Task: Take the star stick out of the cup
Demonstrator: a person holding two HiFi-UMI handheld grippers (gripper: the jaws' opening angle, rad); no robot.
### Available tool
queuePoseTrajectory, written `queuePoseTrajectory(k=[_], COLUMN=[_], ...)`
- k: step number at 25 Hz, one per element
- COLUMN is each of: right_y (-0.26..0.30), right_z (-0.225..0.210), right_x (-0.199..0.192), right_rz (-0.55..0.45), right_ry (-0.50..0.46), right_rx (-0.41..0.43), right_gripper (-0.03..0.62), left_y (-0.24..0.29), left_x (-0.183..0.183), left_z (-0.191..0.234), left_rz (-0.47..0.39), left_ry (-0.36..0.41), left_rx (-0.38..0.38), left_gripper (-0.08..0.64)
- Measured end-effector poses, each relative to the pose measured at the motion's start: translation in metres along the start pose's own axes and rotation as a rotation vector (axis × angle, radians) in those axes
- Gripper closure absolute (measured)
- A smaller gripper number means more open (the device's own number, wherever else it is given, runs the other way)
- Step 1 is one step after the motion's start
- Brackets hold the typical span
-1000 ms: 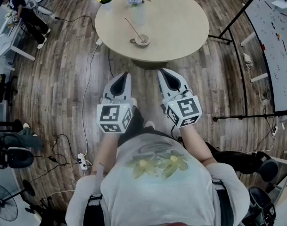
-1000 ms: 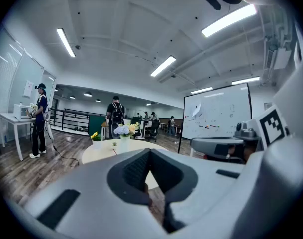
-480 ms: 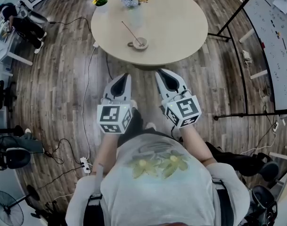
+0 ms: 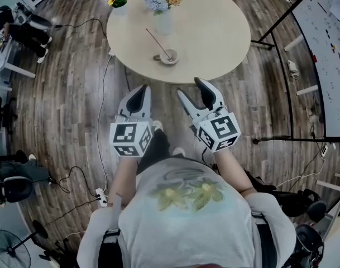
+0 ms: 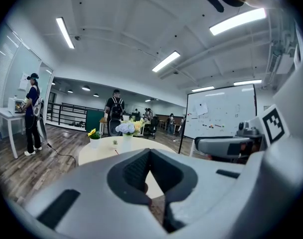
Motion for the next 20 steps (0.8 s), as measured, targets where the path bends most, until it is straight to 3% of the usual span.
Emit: queuePoseTrajectory(k=[20], right_y=[0.114], right_z=[-0.042], right_x=[0.018], right_rz=[0.072], right_ry=[0.007], right_rx=[-0.059], right_gripper=[0.353], left_y=[0.095], left_x=[0.022], left_z=[0.083], left_rz=[0.052], left_ry=[-0.033], left_rx=[-0.088], left_gripper=[0.557])
Point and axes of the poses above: the fingertips, and each gripper's own axes: y forward along the fingers, z to its left, x out of its top, the point moved 10 cm from there along -y, backward along the fingers, and after that the axes turned 4 degrees about x, right-handed, at the moved point
